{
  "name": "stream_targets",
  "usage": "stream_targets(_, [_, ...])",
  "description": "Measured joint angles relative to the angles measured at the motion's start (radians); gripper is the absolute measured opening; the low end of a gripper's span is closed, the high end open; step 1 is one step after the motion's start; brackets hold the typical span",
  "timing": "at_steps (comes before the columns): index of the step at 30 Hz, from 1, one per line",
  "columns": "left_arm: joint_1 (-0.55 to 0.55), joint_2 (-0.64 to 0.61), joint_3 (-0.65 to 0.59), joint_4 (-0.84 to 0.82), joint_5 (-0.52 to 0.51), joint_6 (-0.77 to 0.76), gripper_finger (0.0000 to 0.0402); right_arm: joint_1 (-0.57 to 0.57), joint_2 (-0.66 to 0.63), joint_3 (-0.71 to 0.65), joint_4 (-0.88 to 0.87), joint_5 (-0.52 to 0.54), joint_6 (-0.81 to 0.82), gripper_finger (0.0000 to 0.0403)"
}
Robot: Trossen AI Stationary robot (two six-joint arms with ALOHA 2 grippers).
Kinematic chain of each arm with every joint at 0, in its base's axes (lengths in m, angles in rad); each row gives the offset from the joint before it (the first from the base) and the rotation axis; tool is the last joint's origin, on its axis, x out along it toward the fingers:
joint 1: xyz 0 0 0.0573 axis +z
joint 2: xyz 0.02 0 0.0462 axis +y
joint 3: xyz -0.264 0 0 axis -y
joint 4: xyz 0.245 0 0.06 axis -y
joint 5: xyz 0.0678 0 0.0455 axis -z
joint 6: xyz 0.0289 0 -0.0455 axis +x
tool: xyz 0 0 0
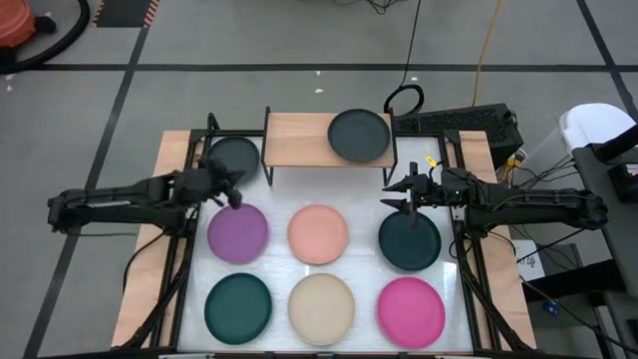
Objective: Place and stack plates onto a shelf
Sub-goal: Stack the black plate on top of the black plate on the shelf
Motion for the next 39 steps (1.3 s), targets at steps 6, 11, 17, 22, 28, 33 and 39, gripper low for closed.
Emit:
stream_targets(6, [0.078, 0.253, 0.014, -0.016, 0.075, -0.041, 0.0045, 0.000, 0.000, 0.000, -0.004, -0.001, 0.012, 0.0141])
stream_targets(11, [0.140, 0.400, 0.014, -0.017, 0.105, -0.063, 0.0126, 0.000, 0.000, 0.000, -0.009, -0.001, 0.018, 0.0141])
stream_targets(17, [0.215, 0.535, 0.015, -0.012, 0.105, -0.064, 0.0192, 0.000, 0.000, 0.000, -0.008, -0.001, 0.018, 0.0141])
stream_targets(22, [0.276, 0.645, 0.015, -0.003, 0.096, -0.086, 0.0197, 0.000, 0.000, 0.000, -0.008, -0.001, 0.018, 0.0141])
stream_targets(28, [0.310, 0.725, 0.018, 0.040, 0.094, -0.049, 0.0133, 0.000, 0.000, 0.000, -0.008, -0.001, 0.018, 0.0141])
stream_targets(33, [0.308, 0.715, 0.043, 0.048, 0.062, -0.011, 0.0022, 0.000, 0.000, 0.000, -0.008, -0.001, 0.026, 0.0141])
stream_targets(39, [0.304, 0.661, 0.226, -0.158, -0.051, -0.024, 0.0016, 0.000, 0.000, 0.000, -0.010, -0.001, 0.026, 0.0141])
